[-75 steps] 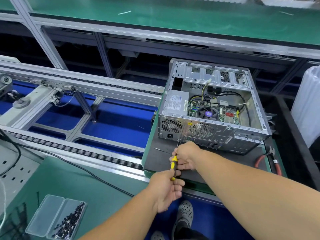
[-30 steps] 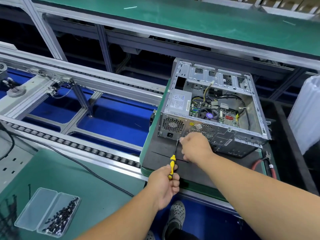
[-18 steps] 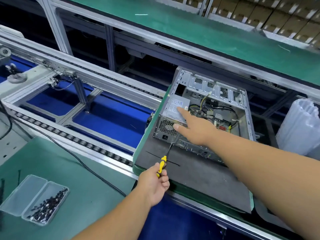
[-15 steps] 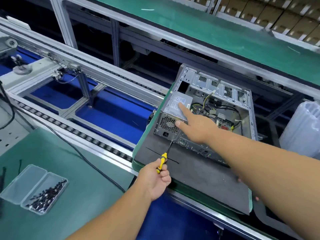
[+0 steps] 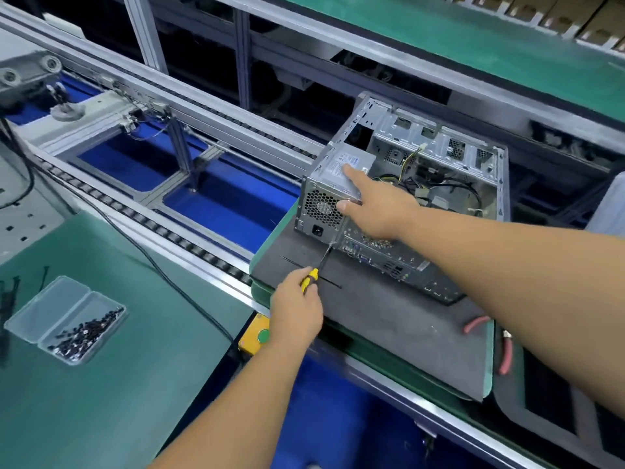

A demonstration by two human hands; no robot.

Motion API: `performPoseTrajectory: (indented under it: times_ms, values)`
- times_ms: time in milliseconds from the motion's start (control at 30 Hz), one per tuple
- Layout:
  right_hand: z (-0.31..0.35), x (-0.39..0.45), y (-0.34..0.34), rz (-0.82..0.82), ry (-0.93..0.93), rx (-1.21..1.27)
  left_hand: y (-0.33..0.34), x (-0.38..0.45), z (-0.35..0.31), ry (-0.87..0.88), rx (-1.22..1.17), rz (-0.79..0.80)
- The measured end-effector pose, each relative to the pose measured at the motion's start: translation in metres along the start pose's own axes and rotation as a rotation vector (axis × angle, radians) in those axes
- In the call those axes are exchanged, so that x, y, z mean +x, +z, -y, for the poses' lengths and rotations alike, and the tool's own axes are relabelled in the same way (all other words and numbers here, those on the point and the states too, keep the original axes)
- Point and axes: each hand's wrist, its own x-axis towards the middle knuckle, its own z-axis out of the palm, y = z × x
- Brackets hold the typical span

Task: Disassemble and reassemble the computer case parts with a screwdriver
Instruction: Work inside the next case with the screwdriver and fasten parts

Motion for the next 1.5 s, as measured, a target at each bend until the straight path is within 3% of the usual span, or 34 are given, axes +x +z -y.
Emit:
performPoseTrajectory:
  times_ms: [133,200,267,333,467,500,567,633,767,833,900,967,1000,1100,1167,1233,1267,1367,1433,1500]
  values:
    - [0.001,-0.002,0.0,-0.001,0.002,0.012,-0.007,0.011,-0.017,-0.565,-0.936,0.158]
    - [0.001,-0.003,-0.001,0.0,-0.001,0.018,-0.014,0.014,-0.02,-0.731,-1.161,0.249]
    - [0.002,-0.002,0.0,0.002,-0.006,0.02,-0.016,0.013,-0.02,-0.773,-1.206,0.313]
    - [0.002,-0.001,0.0,-0.002,-0.002,0.025,-0.011,0.012,-0.019,-0.673,-1.002,0.283]
    - [0.001,0.0,0.0,-0.003,0.005,0.027,0.014,-0.001,-0.012,0.049,0.252,-0.009]
    - [0.001,0.0,0.0,-0.001,0.004,0.031,0.015,-0.003,-0.011,0.141,0.424,-0.06]
    - [0.001,0.0,0.001,-0.003,0.002,0.026,0.014,-0.002,-0.009,0.179,0.43,-0.095]
    - [0.001,-0.001,0.0,0.0,0.01,0.035,0.014,0.002,-0.015,0.019,0.161,-0.029]
    - [0.003,-0.003,-0.001,0.008,0.01,0.046,0.004,0.013,-0.034,-0.699,-0.917,0.141]
    - [0.003,-0.003,-0.002,0.008,0.01,0.054,-0.003,0.016,-0.034,-0.845,-1.125,0.22]
    - [0.003,-0.004,-0.002,0.011,0.006,0.057,-0.003,0.015,-0.033,-0.856,-1.158,0.278]
    - [0.003,-0.004,-0.003,0.017,-0.003,0.043,0.001,0.017,-0.034,-0.747,-0.975,0.224]
    - [0.002,-0.004,-0.003,0.023,-0.004,0.035,0.004,0.017,-0.032,-0.589,-0.717,0.14]
    - [0.001,-0.003,-0.004,0.045,0.0,0.018,0.015,0.011,-0.021,0.122,0.441,-0.029]
    - [0.002,-0.004,-0.005,0.054,0.001,0.008,0.011,0.009,-0.017,0.313,0.67,-0.056]
    - [0.002,-0.004,-0.005,0.043,-0.001,-0.001,0.009,0.011,-0.014,0.256,0.509,-0.047]
    - [0.002,-0.005,-0.005,0.04,-0.003,-0.003,0.01,0.012,-0.016,0.14,0.287,-0.028]
    - [0.002,-0.005,-0.004,0.033,-0.004,-0.001,0.008,0.018,-0.031,-0.47,-0.561,0.082]
    - [0.002,-0.005,-0.004,0.04,-0.003,0.011,0.0,0.023,-0.037,-0.717,-0.871,0.227]
    - [0.001,-0.004,-0.003,0.04,-0.005,0.021,-0.006,0.024,-0.038,-0.825,-1.044,0.376]
